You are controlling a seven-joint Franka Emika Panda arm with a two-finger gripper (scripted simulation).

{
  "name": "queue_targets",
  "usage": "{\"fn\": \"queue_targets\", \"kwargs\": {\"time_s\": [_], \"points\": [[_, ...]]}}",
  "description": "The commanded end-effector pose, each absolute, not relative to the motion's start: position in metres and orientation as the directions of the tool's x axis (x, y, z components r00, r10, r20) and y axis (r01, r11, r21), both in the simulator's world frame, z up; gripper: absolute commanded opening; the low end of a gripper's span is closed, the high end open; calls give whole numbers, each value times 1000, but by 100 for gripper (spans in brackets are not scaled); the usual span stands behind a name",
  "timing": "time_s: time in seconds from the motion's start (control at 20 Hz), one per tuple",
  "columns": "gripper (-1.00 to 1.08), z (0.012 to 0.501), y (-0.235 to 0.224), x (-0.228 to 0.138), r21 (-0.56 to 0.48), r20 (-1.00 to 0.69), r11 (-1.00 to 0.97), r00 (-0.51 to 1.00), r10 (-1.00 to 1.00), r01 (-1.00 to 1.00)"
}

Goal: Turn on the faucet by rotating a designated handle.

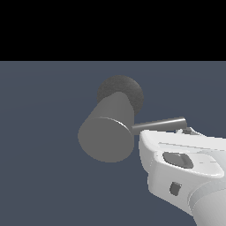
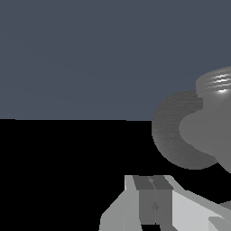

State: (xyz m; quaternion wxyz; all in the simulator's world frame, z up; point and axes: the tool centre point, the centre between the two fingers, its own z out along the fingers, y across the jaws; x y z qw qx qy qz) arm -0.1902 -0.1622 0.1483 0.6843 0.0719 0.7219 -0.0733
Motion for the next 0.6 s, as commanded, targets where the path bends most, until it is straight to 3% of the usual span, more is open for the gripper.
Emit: {"fn": "queue_targets", "kwargs": {"time_s": [0.0, 0.35, 0.45, 0.55], "points": [[-100, 175, -142, -185, 2, -1000, 985, -10, 4, 174], [-100, 198, -132, -184, 6, -1000, 986, -1, 6, 167], [-100, 171, -154, -189, -2, -999, 979, -50, 8, 203], [-100, 178, -149, -187, -2, -999, 980, -46, 8, 200]]}}
